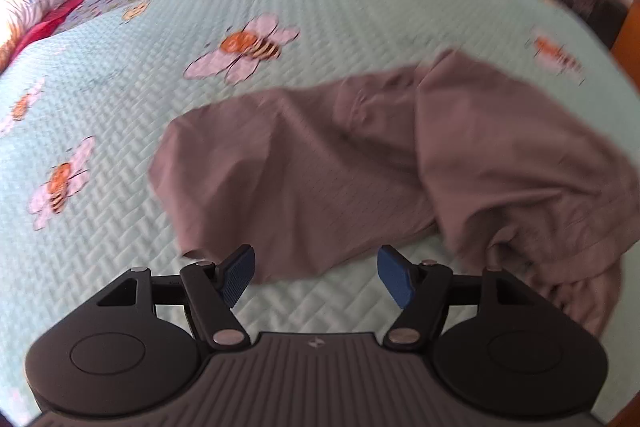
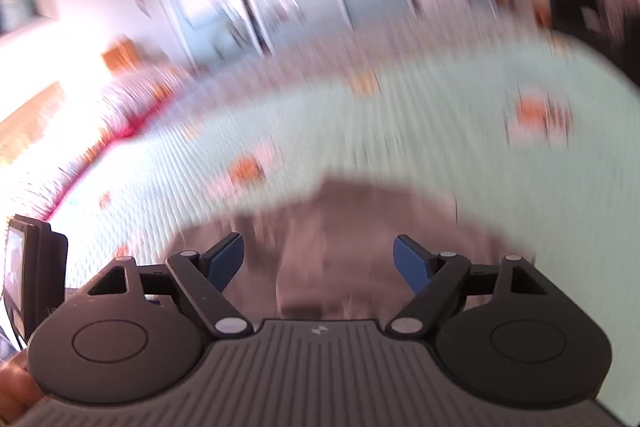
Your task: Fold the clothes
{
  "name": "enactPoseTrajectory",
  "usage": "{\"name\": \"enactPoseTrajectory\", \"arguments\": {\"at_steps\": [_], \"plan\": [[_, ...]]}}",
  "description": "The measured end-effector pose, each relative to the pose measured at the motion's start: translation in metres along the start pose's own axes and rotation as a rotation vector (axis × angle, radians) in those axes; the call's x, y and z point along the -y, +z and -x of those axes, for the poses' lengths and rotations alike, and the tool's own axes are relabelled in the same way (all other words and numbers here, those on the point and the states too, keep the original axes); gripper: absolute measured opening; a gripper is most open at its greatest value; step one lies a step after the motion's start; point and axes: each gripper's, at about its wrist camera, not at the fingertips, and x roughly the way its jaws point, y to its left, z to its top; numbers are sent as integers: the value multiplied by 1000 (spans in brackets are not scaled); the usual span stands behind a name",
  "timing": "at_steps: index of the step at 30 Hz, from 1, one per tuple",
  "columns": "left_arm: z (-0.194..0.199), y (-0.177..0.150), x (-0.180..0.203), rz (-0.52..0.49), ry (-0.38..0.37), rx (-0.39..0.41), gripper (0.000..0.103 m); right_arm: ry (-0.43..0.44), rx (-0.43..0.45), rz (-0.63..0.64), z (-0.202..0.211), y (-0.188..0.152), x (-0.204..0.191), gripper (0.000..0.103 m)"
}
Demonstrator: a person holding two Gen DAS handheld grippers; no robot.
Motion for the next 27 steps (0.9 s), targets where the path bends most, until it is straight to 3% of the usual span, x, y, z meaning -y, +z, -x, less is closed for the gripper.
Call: {"name": "enactPoseTrajectory", "arguments": {"at_steps": [2,7,13,17,21,27], "plan": [[0,-2,1,0,-23,23,70,-17,37,103,-1,-5,-1,86],[-11,-5,2,-34,8,-11,70,-17,-59,86,-32,-14,4,86],[-25,-3,6,-113,75,-101,70,-49,-167,284,-70,-29,-20,86],[-29,0,19,-163,31,-112,70,-47,-186,229,-61,-36,-10,86],[-32,10,29,-136,-1,-115,70,-80,-189,174,-46,-43,4,86],[-36,1,38,-161,38,-129,70,-79,-226,289,-61,-45,4,86]]}}
